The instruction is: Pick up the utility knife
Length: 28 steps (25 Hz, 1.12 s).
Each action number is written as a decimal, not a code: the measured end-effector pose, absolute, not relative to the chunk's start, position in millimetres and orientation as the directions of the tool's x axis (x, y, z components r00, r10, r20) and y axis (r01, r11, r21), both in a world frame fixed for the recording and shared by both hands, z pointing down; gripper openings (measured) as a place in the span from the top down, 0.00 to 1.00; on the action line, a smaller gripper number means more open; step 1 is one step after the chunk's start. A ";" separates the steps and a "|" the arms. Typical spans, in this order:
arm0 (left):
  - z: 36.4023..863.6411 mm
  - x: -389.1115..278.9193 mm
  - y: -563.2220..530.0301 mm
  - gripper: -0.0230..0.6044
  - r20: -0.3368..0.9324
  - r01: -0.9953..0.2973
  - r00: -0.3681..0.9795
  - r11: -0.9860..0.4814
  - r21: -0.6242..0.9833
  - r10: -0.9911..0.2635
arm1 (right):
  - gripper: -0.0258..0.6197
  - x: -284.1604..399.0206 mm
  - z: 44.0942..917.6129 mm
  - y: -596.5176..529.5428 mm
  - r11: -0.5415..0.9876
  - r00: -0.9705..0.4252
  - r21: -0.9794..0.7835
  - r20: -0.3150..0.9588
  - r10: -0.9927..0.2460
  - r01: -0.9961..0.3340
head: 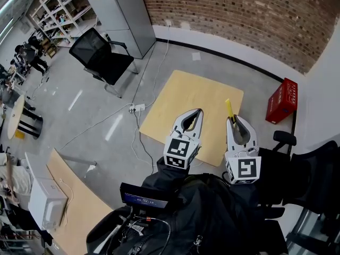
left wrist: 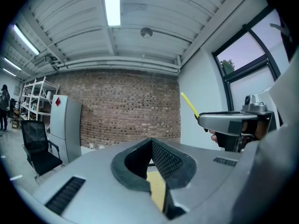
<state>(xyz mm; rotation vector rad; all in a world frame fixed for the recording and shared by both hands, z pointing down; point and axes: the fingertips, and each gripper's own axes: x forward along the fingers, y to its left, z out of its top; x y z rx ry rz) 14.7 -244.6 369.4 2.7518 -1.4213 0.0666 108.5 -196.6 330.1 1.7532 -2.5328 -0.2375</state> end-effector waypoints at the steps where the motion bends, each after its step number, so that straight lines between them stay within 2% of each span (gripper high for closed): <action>1: 369.9 14.7 -244.9 0.96 0.058 -0.815 0.578 -0.578 0.019 -0.814 | 0.86 108.8 331.2 -197.1 0.344 -0.354 0.155 -0.043 -0.934 -0.926; 28: 369.0 15.0 -260.4 0.96 0.060 -0.812 0.583 -0.584 0.001 -0.811 | 0.86 107.0 328.8 -209.9 0.336 -0.347 0.165 -0.047 -0.937 -0.928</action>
